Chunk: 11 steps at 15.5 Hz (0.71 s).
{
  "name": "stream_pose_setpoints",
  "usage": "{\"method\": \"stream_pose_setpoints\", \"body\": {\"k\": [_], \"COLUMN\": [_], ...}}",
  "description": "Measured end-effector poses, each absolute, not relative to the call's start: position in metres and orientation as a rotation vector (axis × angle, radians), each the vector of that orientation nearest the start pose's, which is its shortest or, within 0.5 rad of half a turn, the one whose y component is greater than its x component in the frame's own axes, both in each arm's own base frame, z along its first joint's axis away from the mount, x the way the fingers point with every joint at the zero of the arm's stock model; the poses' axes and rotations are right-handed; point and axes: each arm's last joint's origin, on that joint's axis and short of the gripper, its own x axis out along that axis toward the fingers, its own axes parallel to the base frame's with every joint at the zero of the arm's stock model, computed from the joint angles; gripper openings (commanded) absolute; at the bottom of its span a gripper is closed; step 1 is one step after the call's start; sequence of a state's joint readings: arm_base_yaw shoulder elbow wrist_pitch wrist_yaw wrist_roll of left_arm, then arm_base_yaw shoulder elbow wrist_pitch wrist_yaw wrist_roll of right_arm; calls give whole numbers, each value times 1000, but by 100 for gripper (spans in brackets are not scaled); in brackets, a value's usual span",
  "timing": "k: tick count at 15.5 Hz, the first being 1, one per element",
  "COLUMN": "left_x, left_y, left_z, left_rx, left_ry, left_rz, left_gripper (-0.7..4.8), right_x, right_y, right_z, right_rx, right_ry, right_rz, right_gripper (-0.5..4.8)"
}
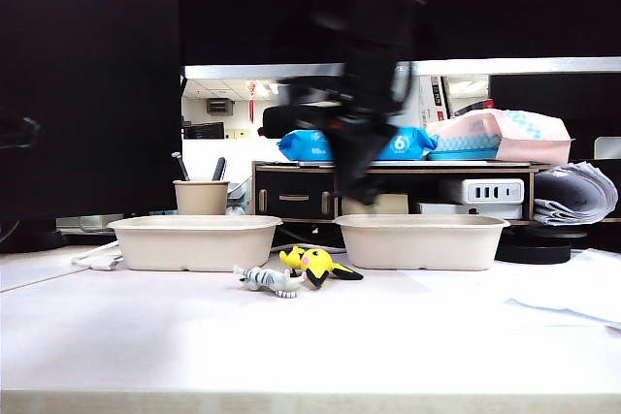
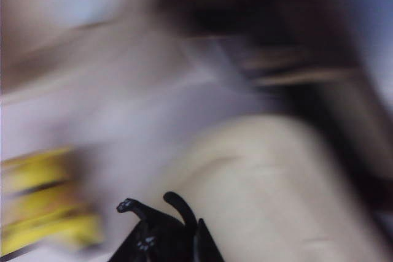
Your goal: Put the dolls with similar sizes into the same paper box, while dolls with different sizes go into separate paper boxes.
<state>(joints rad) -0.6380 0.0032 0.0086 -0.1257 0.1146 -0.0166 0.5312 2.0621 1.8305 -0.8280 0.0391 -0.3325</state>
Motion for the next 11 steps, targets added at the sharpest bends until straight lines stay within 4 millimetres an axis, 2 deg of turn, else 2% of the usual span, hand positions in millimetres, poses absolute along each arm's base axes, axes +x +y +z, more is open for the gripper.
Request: {"method": "stream_pose_setpoints", "body": {"k": [2,4,9,11], "left_x": [77,79,79,81], "left_y": [-58,-55,-55,-56], "left_z": [154,154,154,152], "left_rx": [14,12,12,19], "left_ry": [126,127,127,156], "left_rz": [-716,-684,-682,-681], "left_gripper": [-5,-5,-5,-5], "right_x": [398,403,404,394], "right_y": [211,206,203,208], "right_z": [251,246,246,251], "right_rx": [-584,-584,-547,-513], "right_ry": [922,930,941,985], "right_rz": [553,532,520,585], "right_gripper": [96,225,235,244]}}
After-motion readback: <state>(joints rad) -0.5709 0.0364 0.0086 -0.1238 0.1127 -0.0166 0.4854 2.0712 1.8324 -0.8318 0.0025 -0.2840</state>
